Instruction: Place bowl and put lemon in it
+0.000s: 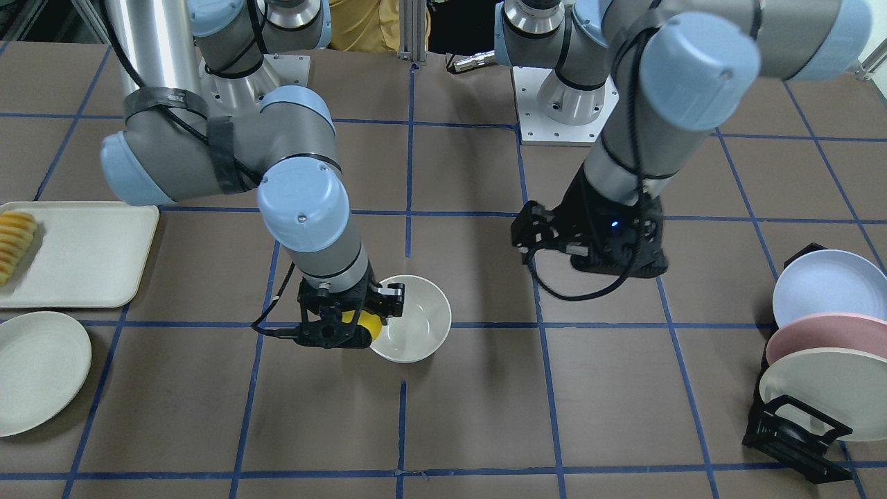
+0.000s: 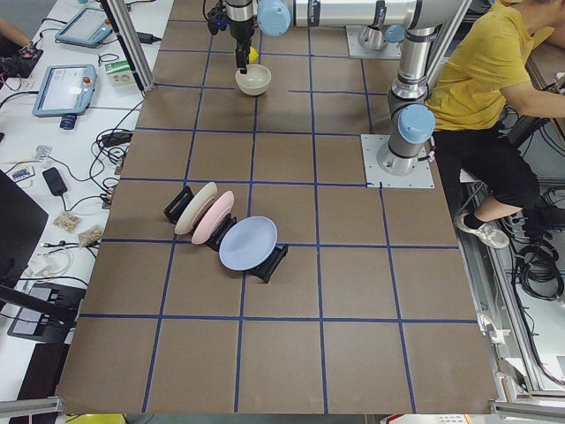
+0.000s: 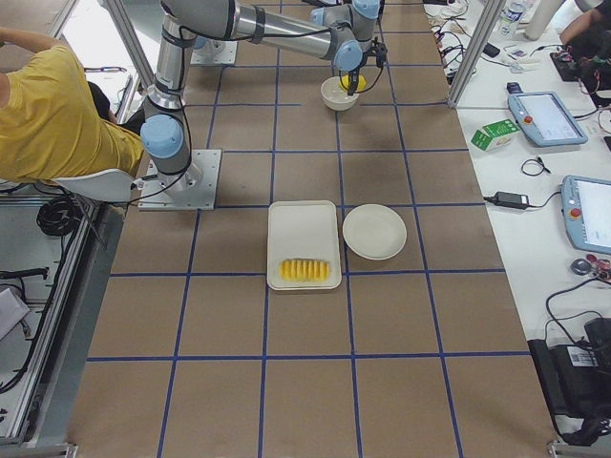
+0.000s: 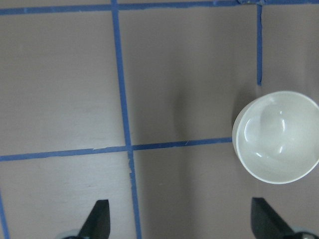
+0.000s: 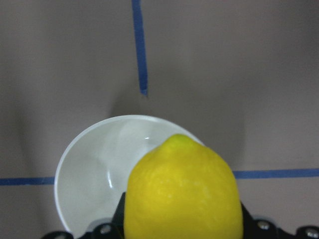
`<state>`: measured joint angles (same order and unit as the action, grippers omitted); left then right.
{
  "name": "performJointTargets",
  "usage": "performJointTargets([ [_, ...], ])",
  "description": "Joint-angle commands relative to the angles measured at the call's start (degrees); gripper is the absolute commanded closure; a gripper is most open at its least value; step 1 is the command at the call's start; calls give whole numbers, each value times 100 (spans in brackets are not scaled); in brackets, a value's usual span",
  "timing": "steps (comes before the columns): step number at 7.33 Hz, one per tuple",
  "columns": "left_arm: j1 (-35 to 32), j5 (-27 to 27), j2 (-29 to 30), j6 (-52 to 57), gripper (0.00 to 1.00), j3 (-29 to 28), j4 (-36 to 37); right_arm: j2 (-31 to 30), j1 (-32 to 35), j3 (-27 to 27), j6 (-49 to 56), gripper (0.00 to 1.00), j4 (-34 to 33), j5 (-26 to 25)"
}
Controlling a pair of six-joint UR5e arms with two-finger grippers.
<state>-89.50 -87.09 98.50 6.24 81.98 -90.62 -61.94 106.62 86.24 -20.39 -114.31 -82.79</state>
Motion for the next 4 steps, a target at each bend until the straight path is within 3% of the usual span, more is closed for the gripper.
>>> performJointTargets([
  [1, 162, -335, -514, 440, 0, 193, -466, 330, 341, 24, -325, 100, -266, 61],
  [3, 143, -292, -524, 202, 0, 555, 193, 559, 350, 59, -237, 100, -460, 61],
  [4, 126, -152, -559, 193, 0, 564, 194, 560, 350, 137, -298, 94, -452, 61],
])
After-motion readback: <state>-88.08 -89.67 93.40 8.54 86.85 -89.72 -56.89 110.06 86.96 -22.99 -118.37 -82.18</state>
